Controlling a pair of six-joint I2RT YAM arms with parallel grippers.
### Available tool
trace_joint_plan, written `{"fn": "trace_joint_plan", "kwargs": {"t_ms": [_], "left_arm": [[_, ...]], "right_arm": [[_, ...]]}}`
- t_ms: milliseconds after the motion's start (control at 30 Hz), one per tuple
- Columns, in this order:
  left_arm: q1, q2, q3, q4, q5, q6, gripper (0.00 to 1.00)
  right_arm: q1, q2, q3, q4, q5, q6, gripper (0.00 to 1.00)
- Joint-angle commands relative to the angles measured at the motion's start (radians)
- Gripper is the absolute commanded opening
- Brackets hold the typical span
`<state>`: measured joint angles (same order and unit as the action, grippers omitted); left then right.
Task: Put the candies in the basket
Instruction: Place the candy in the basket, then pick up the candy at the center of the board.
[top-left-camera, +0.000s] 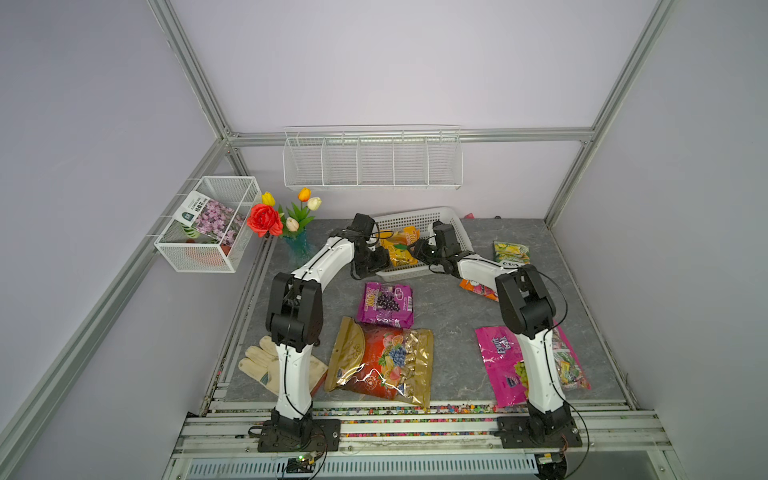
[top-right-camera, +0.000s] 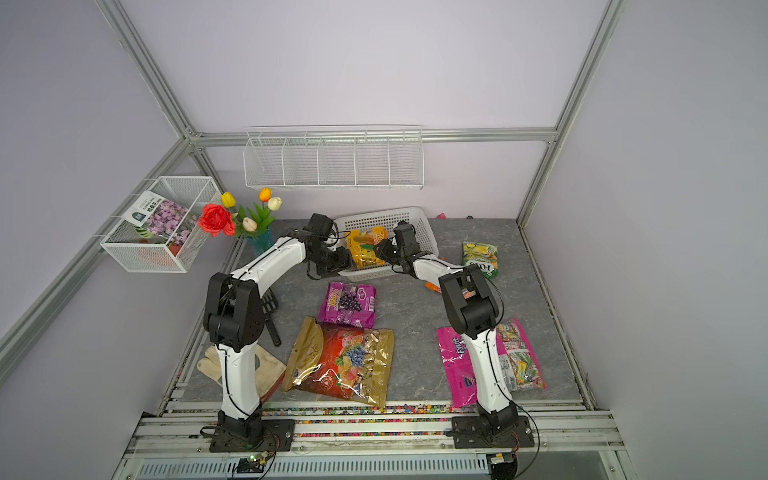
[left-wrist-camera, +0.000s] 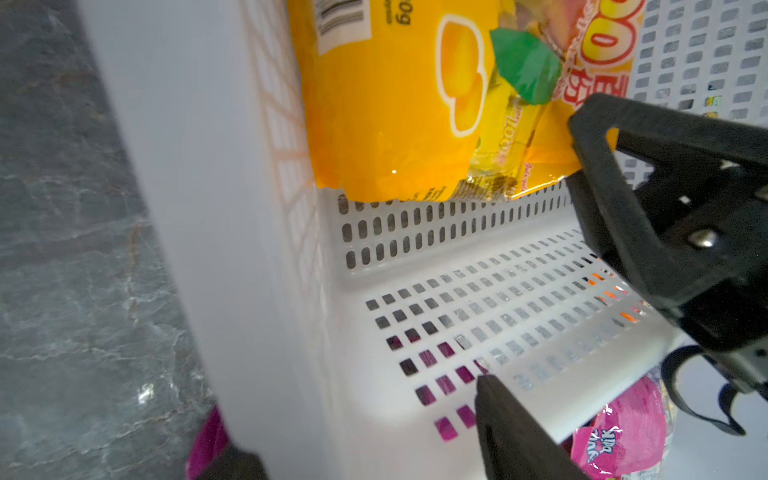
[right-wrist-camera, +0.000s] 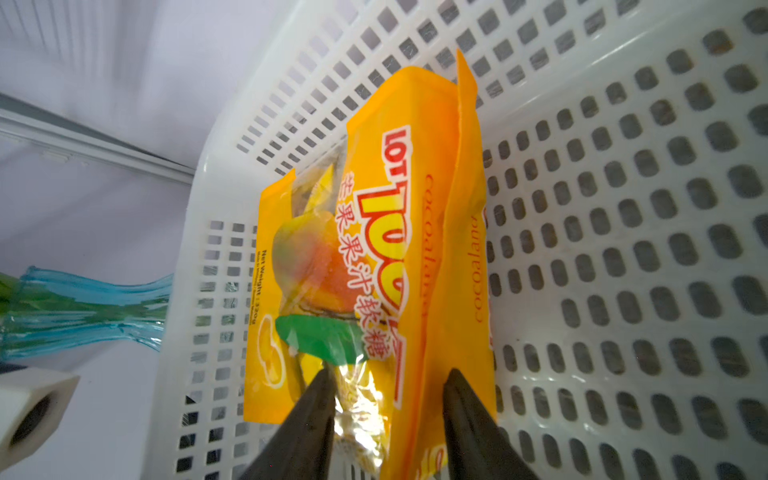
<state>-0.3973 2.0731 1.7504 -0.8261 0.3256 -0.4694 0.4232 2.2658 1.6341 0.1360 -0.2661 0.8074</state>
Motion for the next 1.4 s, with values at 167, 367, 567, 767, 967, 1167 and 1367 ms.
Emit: {"fn": "trace_joint_plan", "kwargs": {"t_ms": [167,367,567,767,967,1167,1367], "left_arm": [[0.024,-0.147,-0.035,-0.068,-0.034,0.047,0.77],[0.038,-0.248,-0.169,-0.04,0.006,0.054,0.84],[0.041,-0.343,-0.326,0.026,0.029,0.001,0.87],[0.044,-0.398,-0.459,0.116,0.028,-0.047,0.94],[0.066,-0.356,-0.528,0.207,0.073,-0.063,0.96],[0.066,-0.345,-0.552,0.243,0.049,-0.071,0.87],[0.066,-0.385,-0.587,0.208,-0.085,-0.073,0.75]], "right_arm": [[-0.065,-0.19,-0.073,-0.137,0.008,-0.179,0.53],[-0.064,-0.318,-0.154,-0.243,-0.043,-0.335,0.54],[-0.012,-0.501,-0.302,-0.382,-0.031,-0.457,0.53],[0.154,-0.693,-0.491,-0.482,0.068,-0.467,0.53],[0.251,-0.728,-0.625,-0.465,0.094,-0.474,0.58],[0.256,-0.68,-0.618,-0.418,0.058,-0.316,0.53],[0.259,-0.574,-0.553,-0.433,0.032,-0.231,0.43]]}}
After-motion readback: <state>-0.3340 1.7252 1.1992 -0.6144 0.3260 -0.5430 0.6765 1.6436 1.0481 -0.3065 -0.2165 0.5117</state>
